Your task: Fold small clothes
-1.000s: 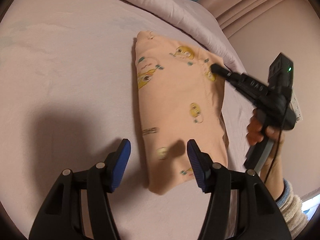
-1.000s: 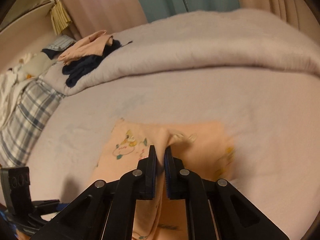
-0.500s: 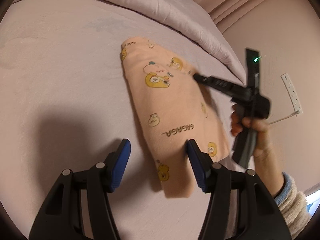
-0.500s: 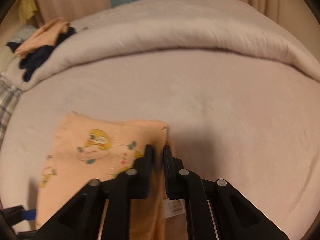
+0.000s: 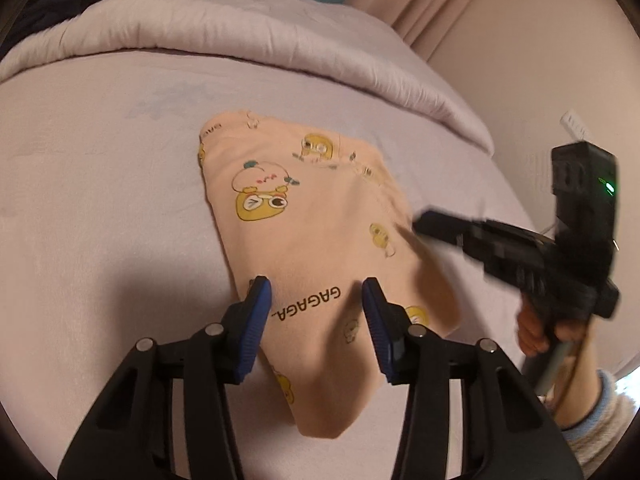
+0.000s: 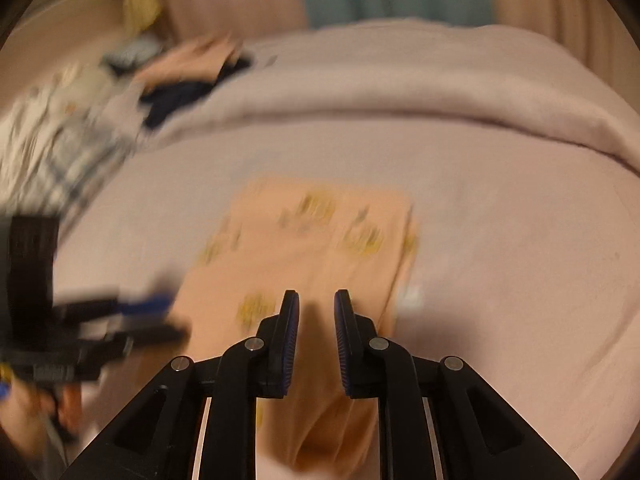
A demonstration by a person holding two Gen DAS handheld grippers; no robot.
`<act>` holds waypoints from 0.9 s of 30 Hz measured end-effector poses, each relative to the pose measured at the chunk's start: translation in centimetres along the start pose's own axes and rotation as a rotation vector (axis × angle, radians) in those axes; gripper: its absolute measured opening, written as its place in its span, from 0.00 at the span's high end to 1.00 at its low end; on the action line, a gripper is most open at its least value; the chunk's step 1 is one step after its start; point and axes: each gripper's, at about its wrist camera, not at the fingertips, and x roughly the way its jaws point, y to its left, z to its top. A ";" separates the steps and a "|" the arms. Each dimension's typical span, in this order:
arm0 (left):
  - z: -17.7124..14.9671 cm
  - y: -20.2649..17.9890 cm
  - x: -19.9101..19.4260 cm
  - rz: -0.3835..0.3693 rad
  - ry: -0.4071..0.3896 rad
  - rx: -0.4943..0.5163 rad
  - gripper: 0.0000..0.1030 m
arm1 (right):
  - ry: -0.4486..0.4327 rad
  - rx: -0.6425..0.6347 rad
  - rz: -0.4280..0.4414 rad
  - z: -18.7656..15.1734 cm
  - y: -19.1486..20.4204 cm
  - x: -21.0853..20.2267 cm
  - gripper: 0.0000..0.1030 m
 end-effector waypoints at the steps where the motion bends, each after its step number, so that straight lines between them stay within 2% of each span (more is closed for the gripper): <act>1: -0.3 0.1 0.2 0.015 0.013 0.012 0.56 | 0.044 -0.026 -0.029 -0.7 0.2 0.7 0.84; 3: -0.6 0.1 1.1 0.049 0.049 0.043 0.55 | 0.085 -0.020 -0.055 -1.7 -0.1 1.5 0.84; 6: -0.7 -0.5 1.1 0.089 0.049 0.086 0.54 | 0.053 0.098 0.000 -1.8 -1.5 -0.1 0.84; 9: -0.8 0.4 -0.1 0.052 0.036 0.028 0.55 | 0.026 0.191 0.068 -3.0 -2.5 -1.9 0.77; 10: -0.9 0.7 -0.4 0.038 0.031 0.006 0.55 | 0.037 0.214 0.087 -3.6 -2.8 -2.1 0.71; 12: -1.3 1.8 -1.1 0.026 0.024 -0.040 0.55 | 0.059 0.250 0.122 -4.8 -3.2 -2.2 0.69; 15: -2.3 2.8 -1.7 0.030 0.028 -0.079 0.55 | 0.059 0.277 0.163 -6.4 -3.3 -2.3 0.69; 18: -3.0 3.2 -1.6 0.012 0.044 -0.119 0.55 | 0.068 0.282 0.194 -6.1 -3.1 -1.6 0.69; 23: -3.7 3.2 -1.8 0.016 0.054 -0.121 0.55 | 0.074 0.259 0.184 -6.2 -2.6 -1.7 0.69; 24: -3.7 3.2 -1.8 0.016 0.056 -0.122 0.55 | 0.076 0.228 0.155 -6.1 -2.4 -1.7 0.73; 25: -3.5 3.1 -1.7 0.016 0.058 -0.123 0.54 | 0.071 0.207 0.141 -6.1 -2.1 -1.9 0.84; 27: -3.5 3.2 -1.6 0.017 0.060 -0.125 0.54 | 0.057 0.168 0.110 -5.9 -1.6 -2.1 0.90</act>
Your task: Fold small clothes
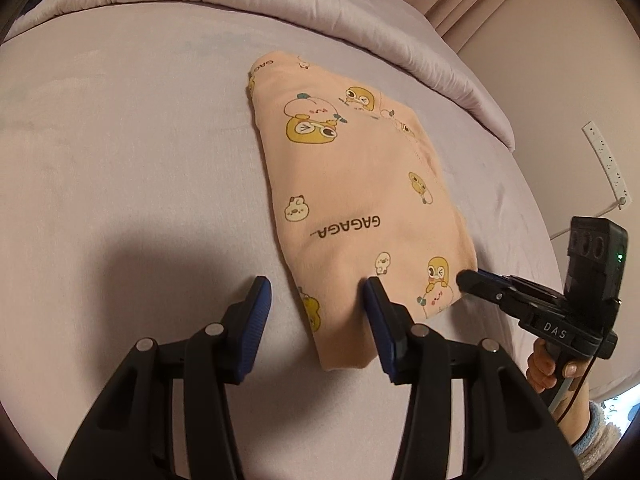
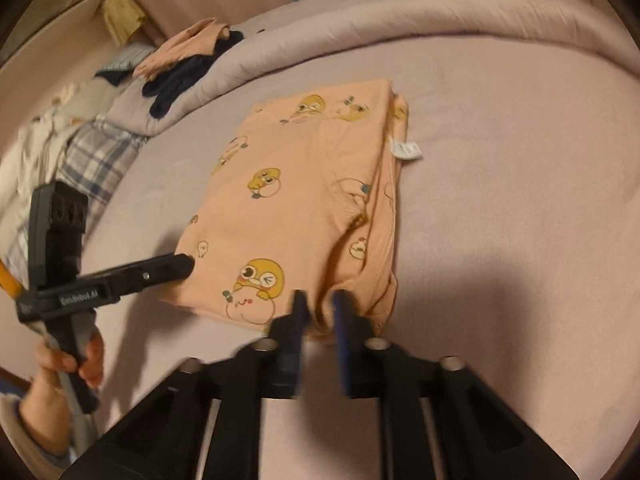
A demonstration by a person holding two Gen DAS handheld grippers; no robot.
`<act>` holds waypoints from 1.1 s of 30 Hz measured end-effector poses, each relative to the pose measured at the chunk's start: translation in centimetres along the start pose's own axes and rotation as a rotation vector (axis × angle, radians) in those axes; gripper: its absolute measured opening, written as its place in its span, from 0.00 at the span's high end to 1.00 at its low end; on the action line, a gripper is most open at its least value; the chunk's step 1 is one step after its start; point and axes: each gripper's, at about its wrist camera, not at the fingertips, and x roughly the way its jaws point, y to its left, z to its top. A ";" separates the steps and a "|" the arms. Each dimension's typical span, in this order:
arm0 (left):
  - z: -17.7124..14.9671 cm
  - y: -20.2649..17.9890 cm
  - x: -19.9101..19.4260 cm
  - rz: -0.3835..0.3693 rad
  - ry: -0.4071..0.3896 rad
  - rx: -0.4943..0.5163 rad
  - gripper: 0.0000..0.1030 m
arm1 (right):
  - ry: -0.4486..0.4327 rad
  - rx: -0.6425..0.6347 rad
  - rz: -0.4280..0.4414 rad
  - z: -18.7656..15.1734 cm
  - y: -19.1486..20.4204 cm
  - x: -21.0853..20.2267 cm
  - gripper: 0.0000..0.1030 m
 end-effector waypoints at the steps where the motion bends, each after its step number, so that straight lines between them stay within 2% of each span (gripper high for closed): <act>1: 0.0 0.0 0.0 -0.001 0.001 -0.003 0.54 | -0.010 -0.004 -0.011 0.2 0.1 -0.2 0.92; 6: -0.1 0.1 0.1 0.006 0.012 0.006 0.53 | -0.051 -0.018 -0.075 0.5 -0.1 -2.0 0.93; 7: -0.2 0.2 0.1 0.007 0.013 0.007 0.53 | -0.034 -0.013 -0.074 0.4 -0.5 -1.8 0.93; 10: -0.1 0.3 0.3 0.012 0.022 0.009 0.54 | 0.050 -0.013 -0.151 0.0 -1.3 0.4 0.93; 12: -0.1 0.4 0.1 0.019 0.020 0.015 0.53 | 0.068 -0.006 -0.131 -0.2 -1.4 0.5 0.93; 15: 0.0 0.1 -0.5 0.055 -0.002 0.032 0.54 | 0.041 -0.035 -0.173 -0.1 -1.0 -0.6 0.92; 18: 0.4 -0.4 -1.6 0.058 -0.054 0.048 0.54 | -0.041 -0.098 -0.232 0.5 0.3 -2.0 0.92; 22: 0.7 -1.8 -1.2 0.054 -0.066 0.097 0.55 | -0.106 -0.120 -0.136 2.1 1.3 -1.9 0.92; 25: 0.8 -3.2 0.3 0.058 -0.048 0.135 0.55 | -0.125 -0.141 -0.106 3.2 1.9 -0.4 0.92; 30: -0.2 -3.9 2.3 0.124 -0.021 0.208 0.55 | -0.027 -0.123 -0.139 3.2 1.3 3.1 0.92; 33: -0.3 -4.0 2.7 0.143 -0.020 0.235 0.55 | -0.026 -0.107 -0.116 2.8 0.6 3.2 0.93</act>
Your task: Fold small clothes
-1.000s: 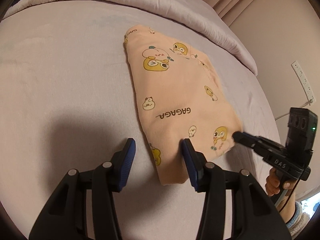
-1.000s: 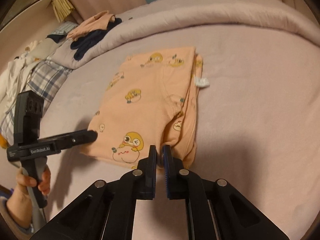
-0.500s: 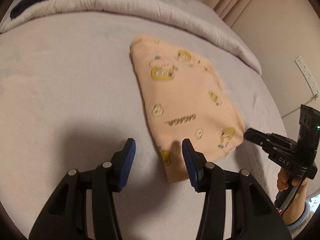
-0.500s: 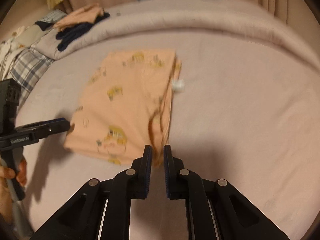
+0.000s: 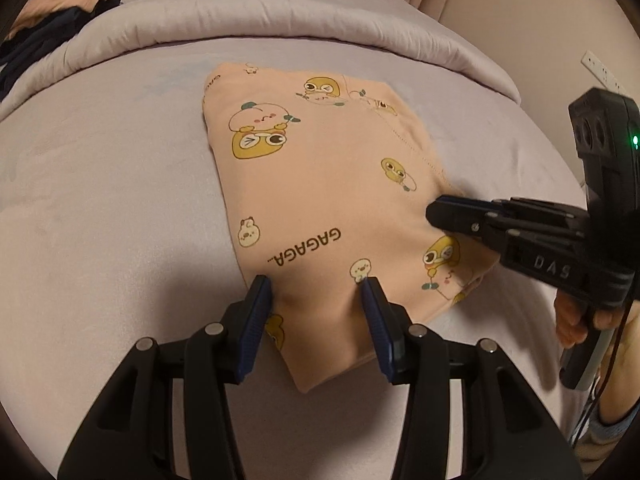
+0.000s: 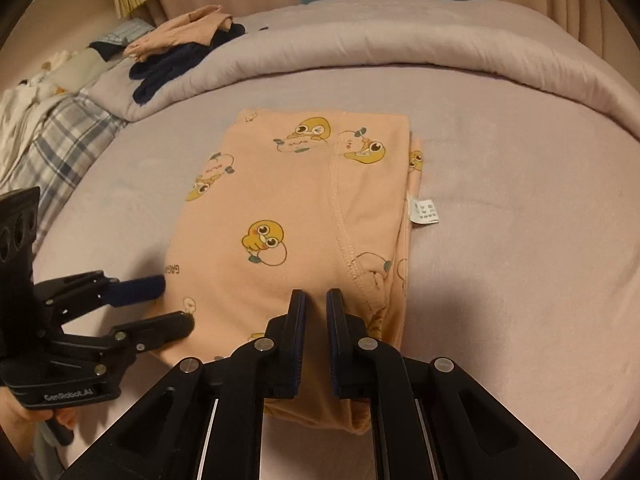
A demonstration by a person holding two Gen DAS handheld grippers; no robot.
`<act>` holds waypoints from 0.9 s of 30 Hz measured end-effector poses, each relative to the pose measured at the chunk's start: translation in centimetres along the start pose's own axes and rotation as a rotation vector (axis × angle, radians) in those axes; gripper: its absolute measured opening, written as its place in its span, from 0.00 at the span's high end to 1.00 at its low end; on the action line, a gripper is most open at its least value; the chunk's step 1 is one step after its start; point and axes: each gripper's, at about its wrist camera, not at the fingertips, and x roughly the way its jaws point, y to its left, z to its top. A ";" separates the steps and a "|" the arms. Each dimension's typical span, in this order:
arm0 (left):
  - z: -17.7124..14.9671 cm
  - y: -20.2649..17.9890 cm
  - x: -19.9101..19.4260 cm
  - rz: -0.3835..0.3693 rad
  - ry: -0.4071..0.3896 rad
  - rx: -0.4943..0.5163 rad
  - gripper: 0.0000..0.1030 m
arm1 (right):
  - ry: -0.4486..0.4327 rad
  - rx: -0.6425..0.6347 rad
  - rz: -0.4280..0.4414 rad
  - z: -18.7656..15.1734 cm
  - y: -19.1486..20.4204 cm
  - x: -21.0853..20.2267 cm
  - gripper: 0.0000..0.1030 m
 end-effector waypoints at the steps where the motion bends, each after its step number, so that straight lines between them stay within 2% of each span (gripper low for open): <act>1: -0.3 0.2 -0.2 0.001 -0.001 0.000 0.55 | 0.000 0.010 0.005 -0.3 -0.1 -0.3 0.93; 4: -0.3 0.3 -0.3 0.007 0.002 -0.005 0.55 | -0.007 0.025 0.015 -0.1 -0.1 -1.2 0.93; 7: -0.6 0.1 -0.1 0.012 0.005 -0.007 0.54 | -0.028 -0.018 0.040 -0.9 0.9 -2.2 0.93; 12: -1.2 0.0 -0.1 0.012 0.017 -0.022 0.53 | 0.040 -0.057 -0.016 -2.7 1.3 -0.7 0.93; 17: -1.9 0.1 -0.7 -0.006 0.022 -0.030 0.52 | 0.048 -0.014 0.037 -2.8 0.6 -1.4 0.89; 20: -2.4 0.5 -1.3 -0.023 0.021 -0.058 0.44 | 0.037 0.036 0.107 -3.2 -0.3 -2.6 0.76; 22: -2.6 0.8 -1.6 -0.033 0.021 -0.081 0.38 | 0.020 0.072 0.130 -3.4 -0.9 -3.5 0.59; 23: -2.7 0.8 -1.7 -0.039 0.022 -0.088 0.36 | 0.011 0.084 0.137 -3.6 -1.2 -3.8 0.55; 25: -2.8 0.9 -2.0 -0.048 0.023 -0.100 0.31 | -0.004 0.111 0.138 -3.9 -1.9 -4.4 0.35; 27: -2.9 1.0 -2.3 -0.047 0.015 -0.123 0.21 | -0.011 0.153 0.135 -4.2 -2.9 -4.7 0.33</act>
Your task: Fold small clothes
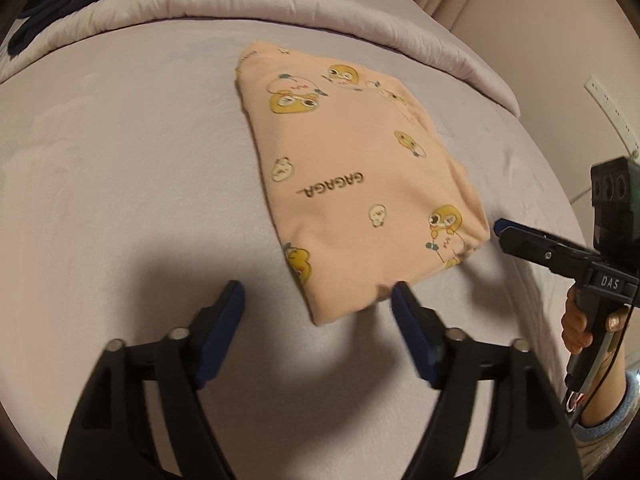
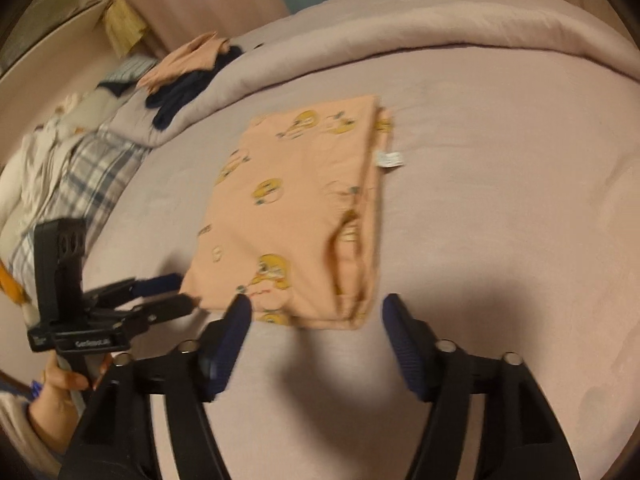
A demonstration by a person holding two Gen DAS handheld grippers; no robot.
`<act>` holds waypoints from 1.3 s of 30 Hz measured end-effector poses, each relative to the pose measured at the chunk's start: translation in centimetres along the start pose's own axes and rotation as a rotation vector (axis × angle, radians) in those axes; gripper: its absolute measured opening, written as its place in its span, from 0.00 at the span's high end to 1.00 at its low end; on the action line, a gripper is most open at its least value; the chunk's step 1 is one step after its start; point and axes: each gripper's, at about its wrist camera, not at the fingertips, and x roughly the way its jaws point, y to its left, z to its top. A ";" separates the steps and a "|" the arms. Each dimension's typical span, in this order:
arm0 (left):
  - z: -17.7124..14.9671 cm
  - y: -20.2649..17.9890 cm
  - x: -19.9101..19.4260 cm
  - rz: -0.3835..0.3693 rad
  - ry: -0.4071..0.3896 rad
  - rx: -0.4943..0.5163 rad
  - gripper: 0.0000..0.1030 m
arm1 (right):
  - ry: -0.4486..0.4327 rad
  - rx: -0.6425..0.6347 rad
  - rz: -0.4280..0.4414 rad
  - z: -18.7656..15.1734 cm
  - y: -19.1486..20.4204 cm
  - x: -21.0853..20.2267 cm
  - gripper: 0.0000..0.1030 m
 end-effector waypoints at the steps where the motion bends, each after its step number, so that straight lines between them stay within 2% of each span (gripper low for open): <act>1: 0.0 0.2 -0.1 -0.004 -0.005 -0.012 0.20 | -0.004 0.041 0.019 0.1 -0.8 -0.2 0.33; 3: 0.3 0.7 -0.2 -0.029 -0.007 -0.054 0.18 | -0.013 0.103 0.060 0.4 -2.1 -0.4 0.33; 6: 0.9 1.9 0.1 -0.090 -0.004 -0.148 0.15 | -0.014 0.184 0.134 0.7 -3.7 -0.1 0.24; 12: 2.7 2.8 0.9 -0.166 -0.019 -0.241 0.13 | 0.010 0.303 0.233 1.3 -5.1 1.6 0.24; 25: 4.9 3.2 2.3 -0.170 -0.024 -0.202 0.13 | 0.039 0.306 0.292 2.7 -4.9 3.0 0.23; 39: 6.1 2.8 3.4 -0.164 -0.031 -0.152 0.12 | 0.040 0.291 0.303 3.5 -5.2 3.6 0.23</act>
